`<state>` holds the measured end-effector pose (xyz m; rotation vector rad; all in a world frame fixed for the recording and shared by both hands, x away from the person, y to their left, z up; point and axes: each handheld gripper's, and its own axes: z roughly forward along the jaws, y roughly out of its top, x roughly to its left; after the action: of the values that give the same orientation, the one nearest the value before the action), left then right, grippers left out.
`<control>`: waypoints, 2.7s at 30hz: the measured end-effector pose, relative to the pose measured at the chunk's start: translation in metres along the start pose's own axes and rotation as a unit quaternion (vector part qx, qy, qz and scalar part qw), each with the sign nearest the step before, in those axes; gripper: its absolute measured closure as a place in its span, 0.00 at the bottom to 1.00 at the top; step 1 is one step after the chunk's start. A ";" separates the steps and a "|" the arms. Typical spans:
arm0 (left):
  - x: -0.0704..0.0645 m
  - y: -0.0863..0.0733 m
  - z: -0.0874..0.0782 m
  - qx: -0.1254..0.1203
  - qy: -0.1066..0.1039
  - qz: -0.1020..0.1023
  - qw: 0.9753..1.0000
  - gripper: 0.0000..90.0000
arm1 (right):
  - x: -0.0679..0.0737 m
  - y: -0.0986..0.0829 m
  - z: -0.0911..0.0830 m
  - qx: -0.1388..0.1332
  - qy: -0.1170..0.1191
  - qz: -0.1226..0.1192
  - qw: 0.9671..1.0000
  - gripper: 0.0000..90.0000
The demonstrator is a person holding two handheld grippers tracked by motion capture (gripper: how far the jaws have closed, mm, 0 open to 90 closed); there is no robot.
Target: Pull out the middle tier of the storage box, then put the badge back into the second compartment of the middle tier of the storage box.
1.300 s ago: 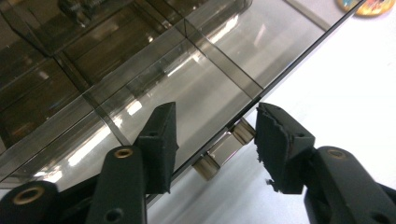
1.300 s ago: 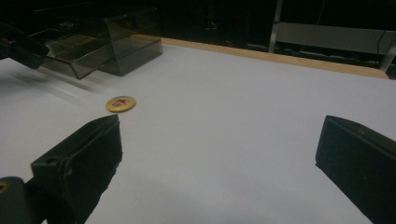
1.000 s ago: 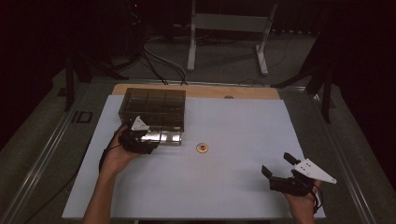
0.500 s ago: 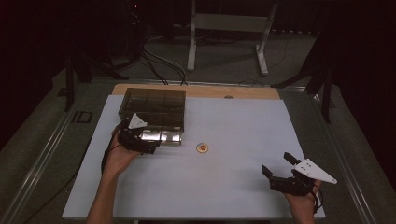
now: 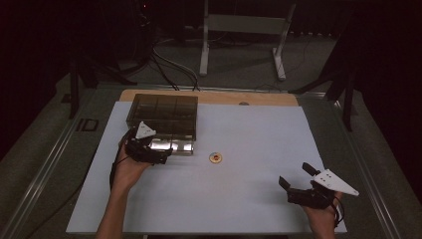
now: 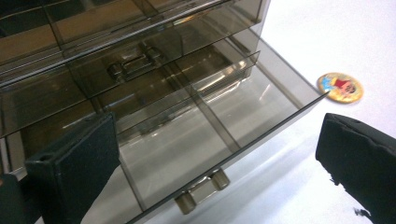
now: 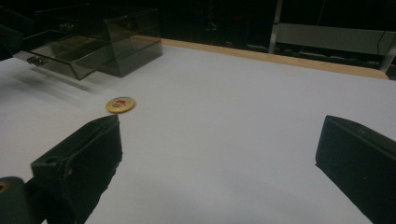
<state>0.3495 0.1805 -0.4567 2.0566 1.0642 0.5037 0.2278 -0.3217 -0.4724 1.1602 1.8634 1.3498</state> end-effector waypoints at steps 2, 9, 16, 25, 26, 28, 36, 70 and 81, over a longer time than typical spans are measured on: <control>-0.002 0.000 -0.001 -0.002 -0.001 0.001 1.000 0.01 | 0.000 0.000 0.000 0.001 0.001 0.001 1.000 0.00; -0.006 0.002 0.000 -0.002 0.000 0.005 1.000 0.01 | 0.000 0.000 0.000 0.002 0.000 0.001 1.000 0.00; -0.010 0.006 0.001 -0.007 -0.003 0.010 1.000 0.01 | 0.000 0.000 0.000 0.002 -0.001 0.000 1.000 0.00; -0.018 0.012 0.004 -0.009 -0.012 0.016 1.000 0.01 | 0.000 0.000 0.000 0.001 -0.001 0.000 1.000 0.00; -0.019 0.012 0.004 -0.008 -0.013 0.019 1.000 0.01 | 0.000 0.000 0.000 0.001 -0.001 0.001 1.000 0.00; -0.023 0.014 0.006 -0.007 -0.017 0.022 1.000 0.01 | 0.000 0.000 0.000 0.001 -0.001 0.001 1.000 0.00; -0.031 0.020 0.011 -0.007 -0.028 0.031 0.999 0.01 | -0.001 0.000 -0.001 0.001 -0.001 0.002 1.000 0.00; -0.058 0.036 0.031 0.006 -0.068 0.058 0.996 0.01 | -0.001 0.000 0.000 0.001 0.001 0.002 1.000 0.00; -0.072 0.040 0.042 0.011 -0.080 0.067 0.994 0.01 | -0.001 0.000 0.000 0.001 0.001 0.002 1.000 0.00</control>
<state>0.3556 0.0877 -0.4530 2.1590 0.8449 0.3864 0.2281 -0.3224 -0.4724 1.1645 1.8643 1.3527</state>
